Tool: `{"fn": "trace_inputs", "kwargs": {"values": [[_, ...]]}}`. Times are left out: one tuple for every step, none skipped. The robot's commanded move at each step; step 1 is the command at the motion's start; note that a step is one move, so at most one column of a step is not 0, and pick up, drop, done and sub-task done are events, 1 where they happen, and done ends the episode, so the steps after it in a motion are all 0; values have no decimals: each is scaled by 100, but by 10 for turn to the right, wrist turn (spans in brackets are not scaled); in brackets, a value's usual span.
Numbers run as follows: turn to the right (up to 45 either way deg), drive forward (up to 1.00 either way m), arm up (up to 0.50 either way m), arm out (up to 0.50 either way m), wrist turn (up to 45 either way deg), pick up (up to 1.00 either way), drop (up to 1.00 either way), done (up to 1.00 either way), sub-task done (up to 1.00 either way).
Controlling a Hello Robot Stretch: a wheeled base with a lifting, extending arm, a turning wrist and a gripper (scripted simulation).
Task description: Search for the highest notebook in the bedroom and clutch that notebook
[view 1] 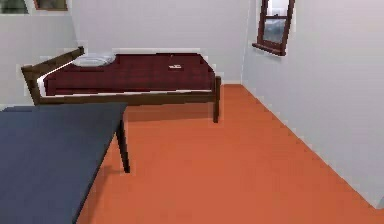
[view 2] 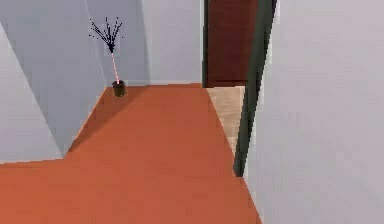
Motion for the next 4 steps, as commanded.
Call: {"fn": "trace_inputs", "kwargs": {"values": [[0,100,0,0,0,0,0,0,0],[0,90,0,0,0,0,0,0,0],[450,0,0,0,0,0,0,0,0],[450,0,0,0,0,0,0,0,0]]}}
